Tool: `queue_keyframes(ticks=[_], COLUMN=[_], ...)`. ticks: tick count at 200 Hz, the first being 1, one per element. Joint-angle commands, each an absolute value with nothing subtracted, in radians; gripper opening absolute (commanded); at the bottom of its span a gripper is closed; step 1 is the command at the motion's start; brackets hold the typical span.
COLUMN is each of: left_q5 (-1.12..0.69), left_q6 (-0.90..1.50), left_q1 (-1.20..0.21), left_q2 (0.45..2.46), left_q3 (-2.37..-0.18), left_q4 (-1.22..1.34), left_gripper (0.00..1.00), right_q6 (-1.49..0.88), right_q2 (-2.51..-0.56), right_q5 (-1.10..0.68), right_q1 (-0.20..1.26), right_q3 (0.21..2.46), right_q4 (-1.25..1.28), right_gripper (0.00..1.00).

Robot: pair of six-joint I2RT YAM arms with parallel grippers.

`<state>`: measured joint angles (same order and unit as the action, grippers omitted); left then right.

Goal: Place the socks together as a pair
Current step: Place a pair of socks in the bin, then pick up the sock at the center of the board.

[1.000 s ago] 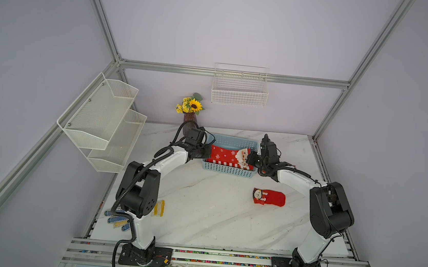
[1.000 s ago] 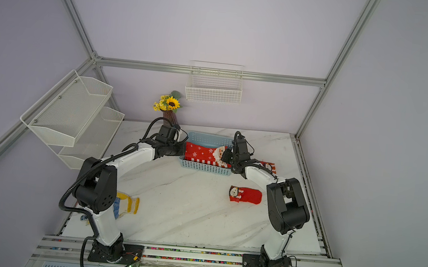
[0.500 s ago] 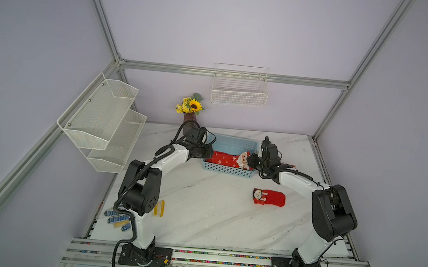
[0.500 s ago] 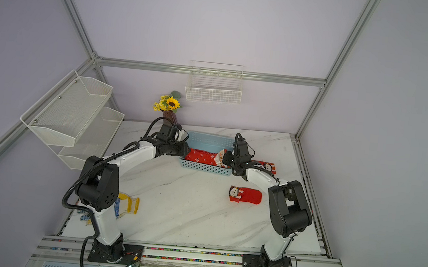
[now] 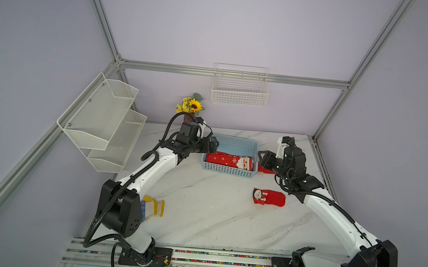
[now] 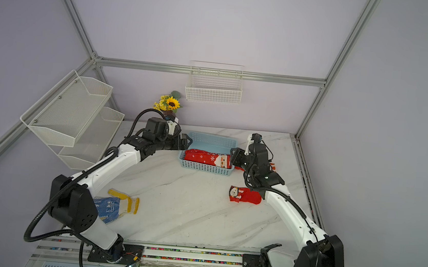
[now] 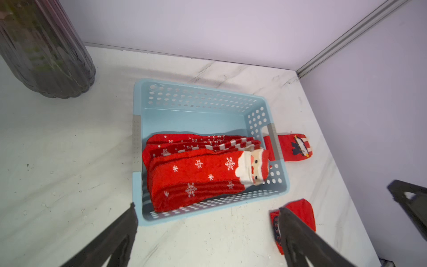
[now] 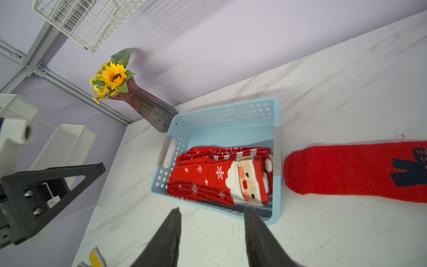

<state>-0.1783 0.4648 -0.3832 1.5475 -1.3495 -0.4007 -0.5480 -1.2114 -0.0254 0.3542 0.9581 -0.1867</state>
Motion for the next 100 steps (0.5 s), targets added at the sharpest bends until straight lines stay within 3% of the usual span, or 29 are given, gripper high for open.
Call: queue_keyframes(ticks=[1,59,100], left_q5=[-0.210,-0.215,-0.248], left_q6=[0.531,0.630,0.730], left_q1=[-0.419,-0.541,-0.563], left_q2=[1.451,1.317,1.304], left_q3=[-1.220,-0.914,-0.775], left_q4=[-0.350,-0.196,-0.138], left_gripper=[0.94,0.95,0.96], right_q6=[-0.586,-0.678,-0.744], right_q2=[-1.166,-1.059,-1.132], right_q5=[-0.006,-0.051,-0.058], right_q1=[0.351,0.351,0.350], right_q3=[0.858,0.645,0.590], right_q4=[-0.312,-0.323,-0.258], right_gripper=[0.47,0.47,0.41])
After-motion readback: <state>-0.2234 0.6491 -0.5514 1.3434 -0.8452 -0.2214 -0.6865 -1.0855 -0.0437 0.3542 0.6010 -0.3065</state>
